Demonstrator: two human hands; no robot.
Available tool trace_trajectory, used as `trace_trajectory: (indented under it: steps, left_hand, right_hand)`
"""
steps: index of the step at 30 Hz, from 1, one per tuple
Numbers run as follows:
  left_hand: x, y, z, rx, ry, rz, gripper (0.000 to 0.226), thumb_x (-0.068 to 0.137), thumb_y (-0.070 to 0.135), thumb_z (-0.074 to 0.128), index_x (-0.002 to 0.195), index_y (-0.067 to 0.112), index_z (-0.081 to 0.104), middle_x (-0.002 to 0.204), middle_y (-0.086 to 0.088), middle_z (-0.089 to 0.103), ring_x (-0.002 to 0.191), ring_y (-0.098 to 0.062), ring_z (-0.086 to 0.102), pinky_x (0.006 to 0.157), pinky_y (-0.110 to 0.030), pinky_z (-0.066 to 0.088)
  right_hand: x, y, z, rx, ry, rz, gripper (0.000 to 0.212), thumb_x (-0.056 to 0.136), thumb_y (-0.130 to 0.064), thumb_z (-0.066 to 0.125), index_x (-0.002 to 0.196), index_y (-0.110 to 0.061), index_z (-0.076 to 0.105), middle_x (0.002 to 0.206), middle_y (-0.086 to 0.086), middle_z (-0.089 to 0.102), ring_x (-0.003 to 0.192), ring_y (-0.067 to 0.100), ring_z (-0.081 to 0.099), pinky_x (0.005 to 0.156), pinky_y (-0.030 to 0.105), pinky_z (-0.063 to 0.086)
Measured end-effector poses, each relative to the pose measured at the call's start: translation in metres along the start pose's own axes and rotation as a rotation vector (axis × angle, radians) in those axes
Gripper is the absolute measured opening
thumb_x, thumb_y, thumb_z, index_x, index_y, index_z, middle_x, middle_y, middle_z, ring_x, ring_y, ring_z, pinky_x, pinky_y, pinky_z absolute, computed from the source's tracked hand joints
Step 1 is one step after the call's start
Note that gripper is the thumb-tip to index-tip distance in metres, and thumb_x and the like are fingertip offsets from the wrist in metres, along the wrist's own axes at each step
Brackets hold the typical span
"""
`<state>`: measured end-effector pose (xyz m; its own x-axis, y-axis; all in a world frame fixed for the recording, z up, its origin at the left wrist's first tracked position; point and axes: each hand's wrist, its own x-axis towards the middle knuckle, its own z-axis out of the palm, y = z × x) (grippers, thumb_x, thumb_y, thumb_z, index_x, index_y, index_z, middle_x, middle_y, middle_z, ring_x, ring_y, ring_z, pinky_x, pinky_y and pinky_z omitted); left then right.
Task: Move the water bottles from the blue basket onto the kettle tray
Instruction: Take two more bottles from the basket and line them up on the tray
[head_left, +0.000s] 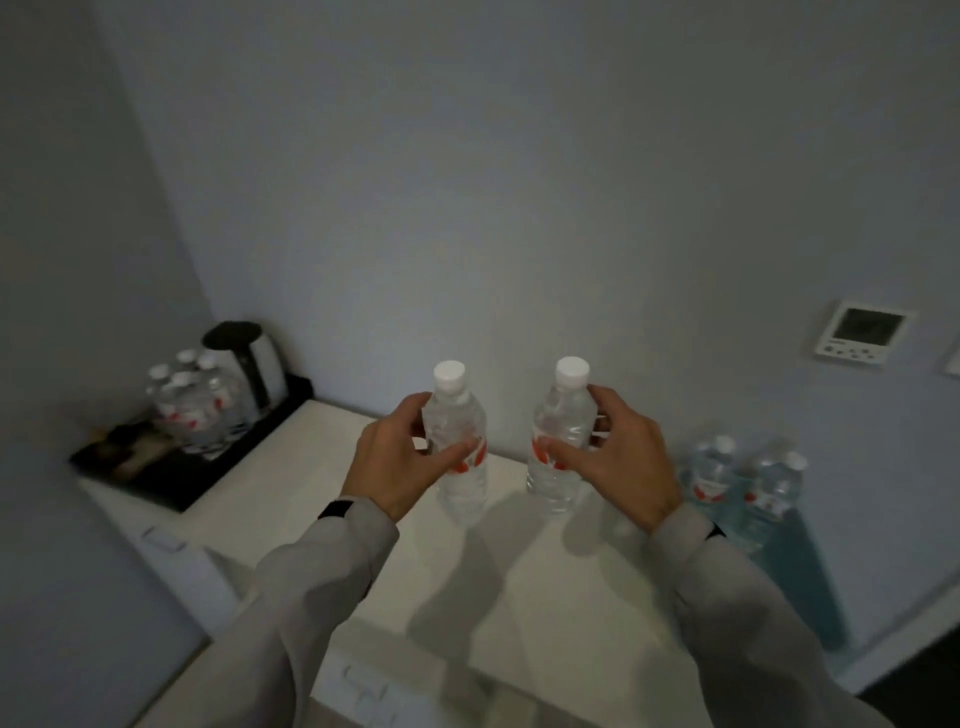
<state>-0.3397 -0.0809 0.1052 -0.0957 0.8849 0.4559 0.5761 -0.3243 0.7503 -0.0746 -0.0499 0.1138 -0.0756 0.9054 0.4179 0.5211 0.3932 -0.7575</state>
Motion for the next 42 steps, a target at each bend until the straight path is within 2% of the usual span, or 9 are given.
trace_trajectory:
  steps: [8,14,16,19,24,28,33,39,42]
  left_hand:
    - [-0.034,-0.081,-0.169,0.094,0.145,-0.080,0.057,0.068,0.057,0.077,0.117,0.035,0.059,0.100,0.018,0.071,0.091,0.002,0.066,0.079,-0.035,0.060]
    - [-0.038,-0.146,-0.271,0.159,0.227,-0.147,0.060,0.069,0.064,0.075,0.120,0.037,0.057,0.103,0.017,0.072,0.093,0.002,0.067,0.082,-0.034,0.059]
    - [-0.032,-0.169,-0.301,0.166,0.254,-0.162,0.061,0.068,0.067,0.073,0.119,0.036,0.058,0.101,0.016,0.072,0.092,0.002,0.067,0.080,-0.029,0.059]
    - [-0.021,-0.205,-0.345,0.227,0.290,-0.174,0.058,0.068,0.070,0.071,0.113,0.035,0.060,0.091,0.021,0.071,0.082,0.007,0.065,0.070,-0.012,0.051]
    - [0.010,-0.258,-0.415,0.306,0.303,-0.210,0.056,0.068,0.065,0.074,0.114,0.041,0.055,0.095,0.028,0.066,0.090,0.010,0.064,0.074,-0.015,0.056]
    - [0.039,-0.297,-0.458,0.311,0.312,-0.219,0.066,0.068,0.062,0.076,0.121,0.028,0.057,0.103,0.016,0.070,0.093,0.006,0.065,0.078,-0.017,0.057]
    - [0.071,-0.352,-0.494,0.263,0.272,-0.201,0.065,0.067,0.061,0.076,0.120,0.030,0.057,0.098,0.022,0.067,0.092,0.014,0.062,0.074,-0.008,0.052]
    - [0.105,-0.420,-0.527,0.130,0.140,-0.155,0.059,0.067,0.055,0.081,0.117,0.034,0.058,0.100,0.028,0.066,0.094,0.011,0.063,0.075,-0.013,0.056]
    - [0.123,-0.446,-0.537,0.069,0.049,-0.143,0.058,0.065,0.058,0.080,0.115,0.038,0.058,0.101,0.028,0.067,0.095,0.011,0.063,0.075,-0.015,0.057]
  right_hand:
    - [0.008,-0.119,0.146,0.078,-0.130,-0.107,0.072,0.057,-0.060,0.084,0.121,-0.040,0.057,0.102,-0.023,0.070,0.090,-0.006,0.067,0.080,0.022,0.059]
    - [0.036,-0.183,0.262,0.138,-0.231,-0.193,0.069,0.061,-0.057,0.084,0.121,-0.038,0.058,0.103,-0.022,0.071,0.091,-0.008,0.066,0.081,0.021,0.059]
    - [0.050,-0.199,0.303,0.166,-0.259,-0.215,0.070,0.061,-0.059,0.083,0.122,-0.038,0.057,0.105,-0.021,0.071,0.091,-0.006,0.067,0.082,0.023,0.060]
    - [0.073,-0.218,0.364,0.214,-0.302,-0.239,0.069,0.061,-0.061,0.082,0.121,-0.039,0.058,0.104,-0.019,0.072,0.092,-0.002,0.069,0.083,0.029,0.061]
    - [0.114,-0.251,0.451,0.230,-0.361,-0.270,0.062,0.065,-0.052,0.086,0.119,-0.040,0.057,0.101,-0.017,0.073,0.090,0.000,0.069,0.083,0.031,0.061]
    - [0.136,-0.270,0.505,0.258,-0.374,-0.239,0.063,0.069,-0.046,0.087,0.123,-0.035,0.057,0.108,-0.016,0.072,0.096,-0.001,0.068,0.086,0.029,0.060]
    - [0.153,-0.285,0.564,0.236,-0.354,-0.177,0.062,0.069,-0.045,0.088,0.122,-0.043,0.055,0.110,-0.019,0.069,0.099,-0.006,0.065,0.088,0.026,0.058]
    - [0.149,-0.303,0.613,0.138,-0.239,-0.088,0.061,0.070,-0.045,0.086,0.122,-0.040,0.055,0.107,-0.018,0.067,0.096,-0.015,0.061,0.077,0.003,0.049]
    - [0.143,-0.313,0.628,0.070,-0.160,-0.029,0.060,0.070,-0.044,0.087,0.119,-0.038,0.053,0.100,-0.021,0.065,0.089,-0.018,0.060,0.071,0.001,0.046]
